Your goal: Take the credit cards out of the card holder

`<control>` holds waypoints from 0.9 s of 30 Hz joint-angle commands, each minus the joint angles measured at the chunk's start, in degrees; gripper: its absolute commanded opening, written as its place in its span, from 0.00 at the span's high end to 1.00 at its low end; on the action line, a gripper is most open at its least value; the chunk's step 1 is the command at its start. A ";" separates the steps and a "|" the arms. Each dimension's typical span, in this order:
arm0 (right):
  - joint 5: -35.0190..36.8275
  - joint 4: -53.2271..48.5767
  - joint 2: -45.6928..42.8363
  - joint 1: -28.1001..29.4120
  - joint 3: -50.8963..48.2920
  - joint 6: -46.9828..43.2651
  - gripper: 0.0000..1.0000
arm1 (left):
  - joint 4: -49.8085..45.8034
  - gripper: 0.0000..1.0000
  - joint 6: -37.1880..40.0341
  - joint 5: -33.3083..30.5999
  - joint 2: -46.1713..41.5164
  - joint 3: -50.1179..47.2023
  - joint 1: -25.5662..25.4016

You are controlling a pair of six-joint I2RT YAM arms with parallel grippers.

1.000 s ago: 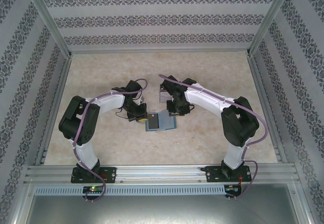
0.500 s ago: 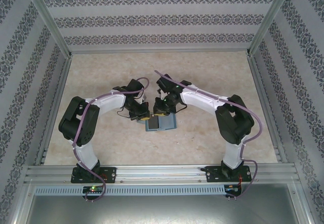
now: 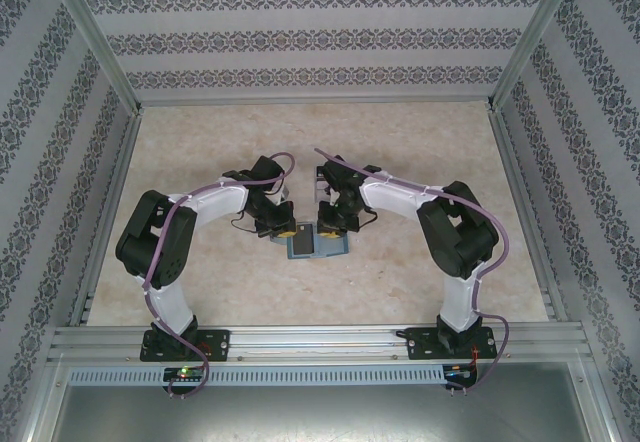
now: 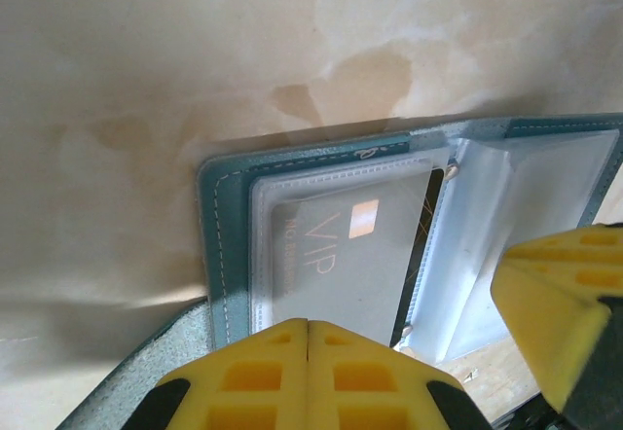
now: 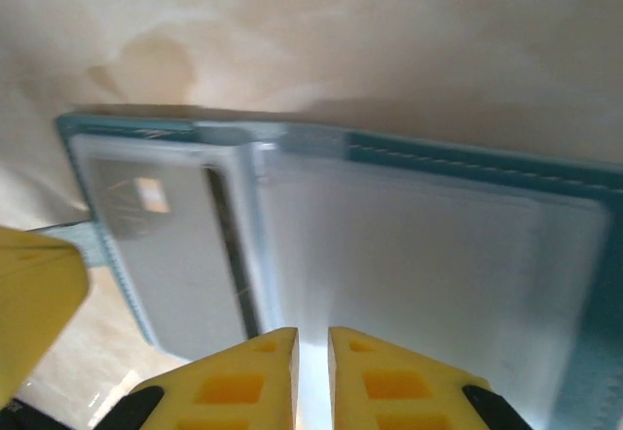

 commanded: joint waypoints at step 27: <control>-1.46 2.31 -3.48 0.81 -0.50 1.24 0.82 | 0.42 0.99 -1.11 -0.30 4.37 1.65 -4.81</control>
